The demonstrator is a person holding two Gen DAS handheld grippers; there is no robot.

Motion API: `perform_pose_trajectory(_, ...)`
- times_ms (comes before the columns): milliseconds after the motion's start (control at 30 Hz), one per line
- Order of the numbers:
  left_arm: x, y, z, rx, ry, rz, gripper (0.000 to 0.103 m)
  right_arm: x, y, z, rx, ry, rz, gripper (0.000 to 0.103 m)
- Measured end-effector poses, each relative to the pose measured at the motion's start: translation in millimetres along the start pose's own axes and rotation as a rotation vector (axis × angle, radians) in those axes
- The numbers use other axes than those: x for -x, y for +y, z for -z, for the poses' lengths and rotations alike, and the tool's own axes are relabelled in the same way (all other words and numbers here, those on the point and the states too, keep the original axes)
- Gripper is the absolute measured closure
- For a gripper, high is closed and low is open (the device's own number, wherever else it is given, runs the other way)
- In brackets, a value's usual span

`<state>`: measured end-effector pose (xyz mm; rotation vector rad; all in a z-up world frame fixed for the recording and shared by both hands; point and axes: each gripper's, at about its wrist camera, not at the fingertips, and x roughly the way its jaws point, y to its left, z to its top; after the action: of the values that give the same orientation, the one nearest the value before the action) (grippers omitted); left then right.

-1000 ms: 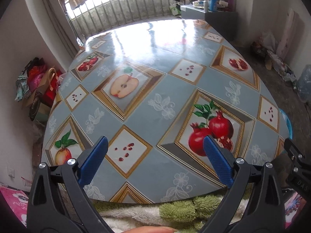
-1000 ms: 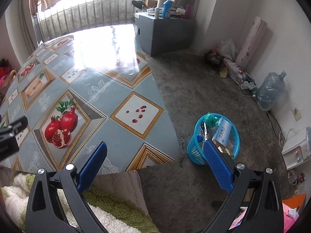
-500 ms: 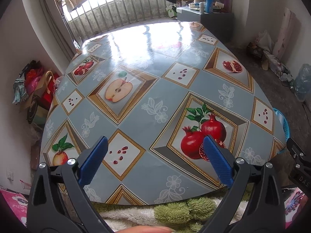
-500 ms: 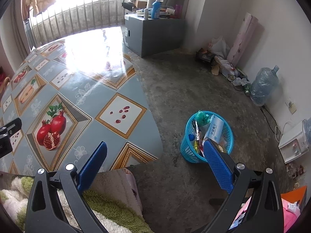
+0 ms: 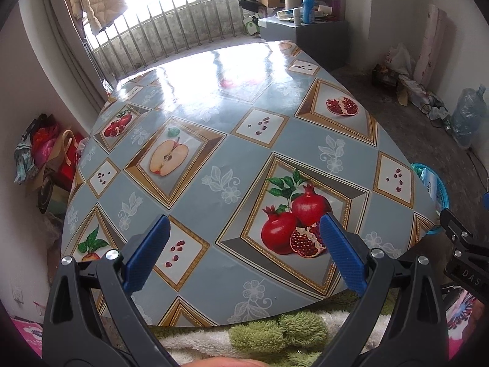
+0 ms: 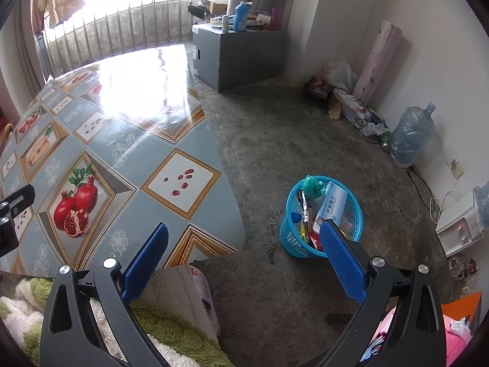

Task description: Collect trash

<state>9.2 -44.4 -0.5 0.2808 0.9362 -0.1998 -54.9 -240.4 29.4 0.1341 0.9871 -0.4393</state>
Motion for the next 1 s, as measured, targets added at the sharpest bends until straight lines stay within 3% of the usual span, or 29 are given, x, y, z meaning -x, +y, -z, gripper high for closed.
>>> perform_pose_trajectory(1000, -0.5, 1.8, -2.6, 0.0, -0.003, 0.0, 0.009, 3.7, 3.2, -0.8, 0.009, -0.006, -0.001, 0.007)
